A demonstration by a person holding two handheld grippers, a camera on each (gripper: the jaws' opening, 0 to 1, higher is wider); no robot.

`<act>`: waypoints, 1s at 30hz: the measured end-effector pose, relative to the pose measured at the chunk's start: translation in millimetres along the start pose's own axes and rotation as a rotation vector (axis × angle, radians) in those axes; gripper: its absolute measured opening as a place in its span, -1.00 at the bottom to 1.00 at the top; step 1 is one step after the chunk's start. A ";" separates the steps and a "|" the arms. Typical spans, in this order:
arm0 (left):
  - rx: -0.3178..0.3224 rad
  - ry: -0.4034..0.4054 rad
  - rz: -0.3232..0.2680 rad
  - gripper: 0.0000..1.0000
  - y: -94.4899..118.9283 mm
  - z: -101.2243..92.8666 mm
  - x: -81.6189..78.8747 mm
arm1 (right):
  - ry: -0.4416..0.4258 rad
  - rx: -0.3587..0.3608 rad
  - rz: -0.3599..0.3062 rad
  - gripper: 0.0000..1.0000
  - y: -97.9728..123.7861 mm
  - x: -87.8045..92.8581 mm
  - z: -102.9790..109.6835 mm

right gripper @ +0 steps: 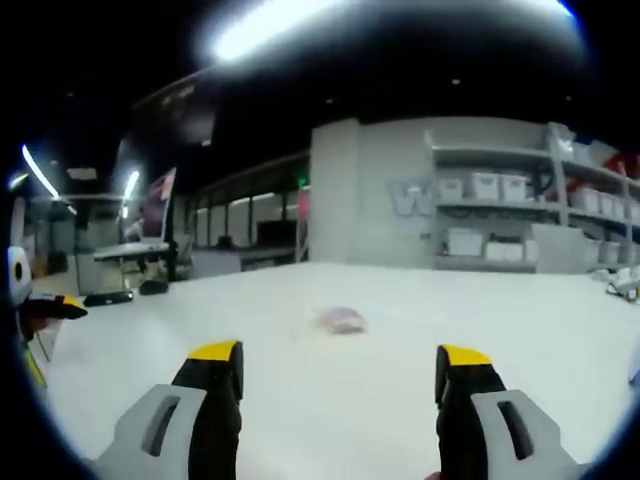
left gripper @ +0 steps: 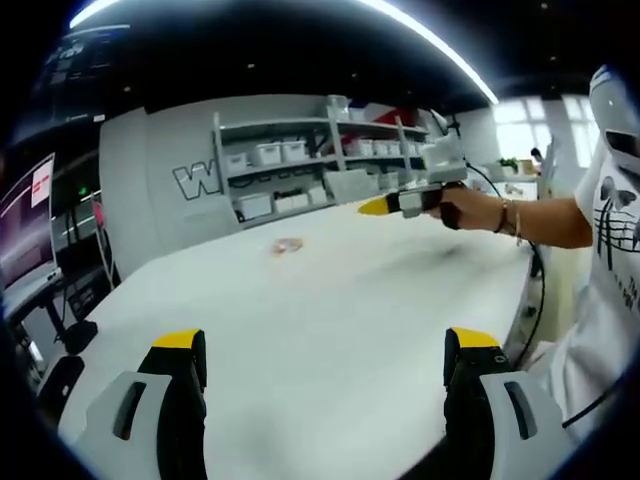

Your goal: Open the resealable bag by pulling the two sides of the seal apart until the entire bag opening is separated and visibly accessible.

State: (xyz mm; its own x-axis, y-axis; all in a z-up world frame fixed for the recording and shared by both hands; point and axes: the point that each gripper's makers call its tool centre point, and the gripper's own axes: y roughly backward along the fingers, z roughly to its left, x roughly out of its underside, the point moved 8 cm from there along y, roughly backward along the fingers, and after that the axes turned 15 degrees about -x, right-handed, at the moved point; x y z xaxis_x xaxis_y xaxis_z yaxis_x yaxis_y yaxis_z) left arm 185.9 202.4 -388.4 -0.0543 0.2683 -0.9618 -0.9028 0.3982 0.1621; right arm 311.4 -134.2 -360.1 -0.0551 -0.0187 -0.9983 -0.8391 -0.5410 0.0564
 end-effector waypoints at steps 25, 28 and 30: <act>-0.022 0.011 -0.013 0.95 1.9 5.2 0.2 | -0.012 0.053 -0.052 0.58 43.7 4.0 8.0; -0.024 0.023 -0.018 0.95 2.7 6.5 0.1 | -0.016 0.061 -0.069 0.58 49.9 2.5 10.8; -0.020 0.033 -0.017 0.95 3.2 6.7 1.1 | -0.018 0.065 -0.075 0.58 53.9 1.7 12.4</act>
State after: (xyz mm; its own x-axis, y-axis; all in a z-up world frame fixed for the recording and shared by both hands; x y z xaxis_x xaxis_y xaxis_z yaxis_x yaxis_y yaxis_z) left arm 185.7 209.9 -387.5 -0.0524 0.2326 -0.9712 -0.9122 0.3847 0.1413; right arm 259.4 -152.9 -358.6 0.0000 0.0351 -0.9994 -0.8747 -0.4845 -0.0170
